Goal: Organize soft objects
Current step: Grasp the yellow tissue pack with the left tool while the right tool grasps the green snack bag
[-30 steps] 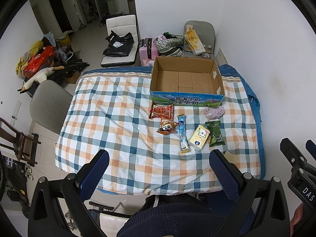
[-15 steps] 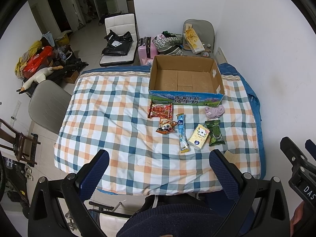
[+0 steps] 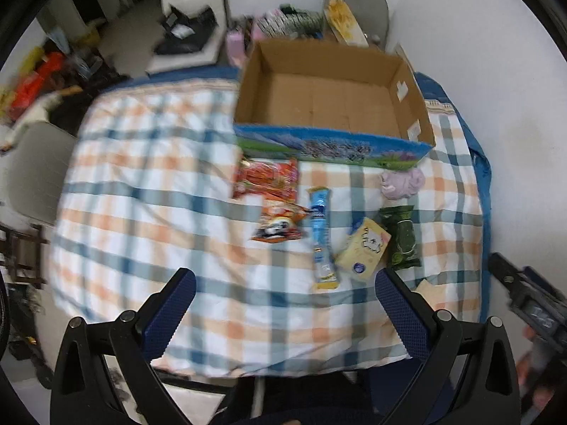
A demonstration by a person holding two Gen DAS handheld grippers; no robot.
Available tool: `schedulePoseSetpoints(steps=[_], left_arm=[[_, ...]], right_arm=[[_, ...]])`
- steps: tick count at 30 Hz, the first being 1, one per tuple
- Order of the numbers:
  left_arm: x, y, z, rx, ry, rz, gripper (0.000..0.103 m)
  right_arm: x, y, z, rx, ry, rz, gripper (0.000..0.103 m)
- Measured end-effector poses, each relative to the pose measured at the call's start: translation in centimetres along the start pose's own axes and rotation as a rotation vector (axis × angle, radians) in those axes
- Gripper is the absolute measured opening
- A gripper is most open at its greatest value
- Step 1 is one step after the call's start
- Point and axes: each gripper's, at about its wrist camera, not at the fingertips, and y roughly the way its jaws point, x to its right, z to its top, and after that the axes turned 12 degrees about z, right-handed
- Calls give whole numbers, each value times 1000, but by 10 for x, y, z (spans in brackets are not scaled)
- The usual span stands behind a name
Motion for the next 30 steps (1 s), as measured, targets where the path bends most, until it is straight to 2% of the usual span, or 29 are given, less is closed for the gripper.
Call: schedulePoseSetpoints(steps=[5, 7, 10, 13, 15, 17, 19, 23, 27, 30], left_arm=[[28, 83, 14, -112, 27, -9, 103], [42, 109, 15, -152, 47, -37, 103], [65, 136, 13, -183, 95, -31, 103], [86, 156, 9, -208, 144, -11, 103], [95, 165, 8, -221, 165, -14, 103], [106, 169, 7, -222, 190, -11, 103], [120, 173, 6, -219, 225, -23, 103], [157, 183, 3, -233, 310, -45, 103], [195, 204, -1, -277, 371, -49, 103], [221, 225, -9, -314, 412, -23, 103]], right_arm=[[33, 103, 20, -121, 14, 1, 103], [44, 142, 23, -178, 13, 5, 103], [52, 186, 21, -247, 10, 22, 102], [55, 224, 20, -300, -4, 38, 97], [56, 243, 19, -331, -4, 58, 86], [62, 253, 19, -336, 17, 77, 61], [75, 255, 20, -343, 79, 110, 44], [100, 247, 19, -333, 139, 110, 40], [117, 255, 10, -359, 153, 116, 40], [129, 268, 8, -374, 180, 140, 44]])
